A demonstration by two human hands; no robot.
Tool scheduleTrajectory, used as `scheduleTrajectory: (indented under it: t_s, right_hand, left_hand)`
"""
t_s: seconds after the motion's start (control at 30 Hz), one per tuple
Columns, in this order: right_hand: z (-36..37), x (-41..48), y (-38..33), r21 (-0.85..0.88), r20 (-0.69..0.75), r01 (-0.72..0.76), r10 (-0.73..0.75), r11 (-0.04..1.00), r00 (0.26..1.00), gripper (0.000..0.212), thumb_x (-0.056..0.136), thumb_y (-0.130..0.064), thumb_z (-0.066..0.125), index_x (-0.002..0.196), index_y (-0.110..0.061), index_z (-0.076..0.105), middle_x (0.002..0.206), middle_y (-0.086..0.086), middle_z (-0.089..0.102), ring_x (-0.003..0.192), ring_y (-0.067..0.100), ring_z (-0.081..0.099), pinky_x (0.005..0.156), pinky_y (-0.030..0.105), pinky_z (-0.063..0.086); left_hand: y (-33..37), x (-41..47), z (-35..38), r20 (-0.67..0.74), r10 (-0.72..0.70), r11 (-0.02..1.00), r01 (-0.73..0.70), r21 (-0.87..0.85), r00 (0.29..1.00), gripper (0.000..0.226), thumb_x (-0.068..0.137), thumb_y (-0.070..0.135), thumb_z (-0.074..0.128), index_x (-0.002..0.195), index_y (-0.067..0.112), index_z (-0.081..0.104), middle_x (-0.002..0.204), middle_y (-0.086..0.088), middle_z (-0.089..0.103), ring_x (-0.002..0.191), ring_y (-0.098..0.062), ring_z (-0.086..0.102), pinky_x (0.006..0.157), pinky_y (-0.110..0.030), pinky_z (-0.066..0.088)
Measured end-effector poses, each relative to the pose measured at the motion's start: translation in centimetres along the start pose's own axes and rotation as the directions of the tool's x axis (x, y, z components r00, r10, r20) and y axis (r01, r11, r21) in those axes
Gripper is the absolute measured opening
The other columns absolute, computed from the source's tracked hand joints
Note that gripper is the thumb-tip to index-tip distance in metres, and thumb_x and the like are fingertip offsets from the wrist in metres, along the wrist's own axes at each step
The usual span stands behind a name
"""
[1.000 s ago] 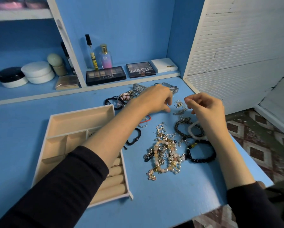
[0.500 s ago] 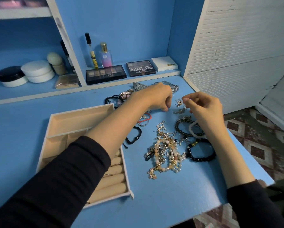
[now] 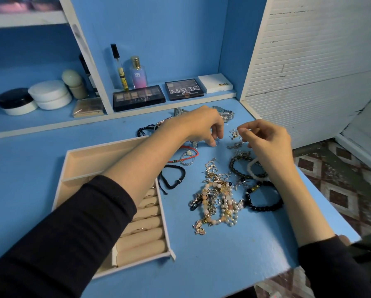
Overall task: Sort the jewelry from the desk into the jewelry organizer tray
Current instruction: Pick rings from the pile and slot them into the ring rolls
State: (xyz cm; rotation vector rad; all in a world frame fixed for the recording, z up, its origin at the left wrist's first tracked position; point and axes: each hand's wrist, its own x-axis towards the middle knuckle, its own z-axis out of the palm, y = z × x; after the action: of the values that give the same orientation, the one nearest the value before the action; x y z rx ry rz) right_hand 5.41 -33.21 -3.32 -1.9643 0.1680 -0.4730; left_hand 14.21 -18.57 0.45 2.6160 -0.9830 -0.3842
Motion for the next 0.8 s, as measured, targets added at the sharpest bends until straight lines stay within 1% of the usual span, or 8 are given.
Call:
scheduleTrajectory:
  t_s: [0.1,0.27,0.33,0.4,0.57,0.63,0.67,0.8]
  right_hand:
    - [0.0,-0.1,0.0,-0.005,-0.001,0.002,-0.002,1.000,1.000,0.007,0.084,-0.024,0.065,0.079,-0.020,0.069,0.069,0.015,0.060,0.059,0.013,0.048,0.058,0.028,0.039]
    - [0.0,0.0,0.0,-0.018,-0.005,0.007,-0.007,1.000,1.000,0.007,0.084,-0.024,0.065,0.080,-0.021,0.069,0.075,0.019,0.064,0.060,0.013,0.049,0.057,0.026,0.038]
    - [0.0,0.0,0.0,-0.018,-0.005,0.011,-0.011,1.000,1.000,0.007,0.084,-0.025,0.065,0.080,-0.020,0.069,0.075,0.019,0.064,0.060,0.013,0.049,0.056,0.026,0.038]
    - [0.1,-0.1,0.1,-0.019,-0.001,0.016,-0.016,1.000,1.000,0.008,0.084,-0.025,0.064,0.080,-0.020,0.069,0.073,0.018,0.063,0.059,0.012,0.048,0.056,0.026,0.038]
    - [0.1,-0.1,0.2,-0.059,0.001,0.055,-0.055,0.997,0.998,0.008,0.084,-0.022,0.063,0.079,-0.020,0.068,0.064,0.007,0.059,0.053,0.004,0.044,0.053,0.016,0.036]
    - [0.4,-0.3,0.1,-0.121,0.029,0.109,-0.106,0.987,0.994,0.008,0.085,-0.019,0.062,0.080,-0.019,0.068,0.062,0.000,0.057,0.054,0.006,0.045,0.053,0.015,0.035]
    - [0.6,-0.5,0.1,-0.174,0.060,0.155,-0.146,0.972,0.987,0.008,0.084,-0.016,0.061,0.081,-0.019,0.068,0.064,-0.003,0.057,0.057,0.007,0.047,0.055,0.018,0.037]
    - [2.0,-0.8,-0.3,-0.413,0.268,0.381,-0.289,0.828,0.919,0.017,0.081,-0.009,0.058,0.087,-0.020,0.070,0.076,-0.003,0.055,0.079,0.016,0.045,0.065,0.032,0.040]
  left_hand:
    - [0.0,0.1,0.0,0.016,0.000,1.000,0.000,-0.010,1.000,0.024,0.075,0.012,0.075,0.098,0.015,0.069,0.084,0.004,0.065,0.070,-0.004,0.055,0.058,-0.017,0.039]
    - [0.0,0.2,0.1,0.038,-0.015,1.000,0.015,-0.004,0.999,0.026,0.075,0.012,0.075,0.100,0.017,0.068,0.088,0.003,0.063,0.074,-0.007,0.056,0.071,-0.025,0.047]
    - [0.1,0.2,0.1,0.027,-0.007,1.000,0.007,0.001,1.000,0.024,0.075,0.012,0.074,0.098,0.017,0.068,0.084,0.005,0.060,0.071,-0.005,0.054,0.065,-0.020,0.044]
    - [0.2,0.0,0.2,0.004,0.005,1.000,-0.005,0.029,1.000,0.019,0.075,0.012,0.074,0.093,0.017,0.069,0.076,0.009,0.056,0.069,-0.005,0.053,0.059,-0.018,0.040]
    - [-0.2,-1.3,-0.3,-0.154,0.008,1.000,-0.010,-0.012,0.988,0.007,0.073,0.017,0.076,0.078,0.016,0.071,0.071,0.006,0.065,0.068,-0.007,0.059,0.066,-0.023,0.045]
    - [-0.7,-2.6,-0.8,-0.235,-0.007,1.000,0.002,-0.025,0.972,0.006,0.074,0.019,0.075,0.080,0.017,0.072,0.074,0.005,0.067,0.068,-0.004,0.057,0.063,-0.016,0.043]
    - [-1.1,-3.3,-1.0,-0.269,-0.023,1.000,0.018,-0.023,0.963,0.007,0.075,0.020,0.075,0.081,0.017,0.073,0.075,0.004,0.068,0.069,-0.005,0.058,0.062,-0.015,0.042]
    - [-2.4,-6.3,-1.1,-0.337,-0.112,0.993,0.096,-0.064,0.935,0.009,0.075,0.019,0.074,0.084,0.017,0.074,0.078,0.001,0.071,0.070,-0.008,0.060,0.069,-0.022,0.048]
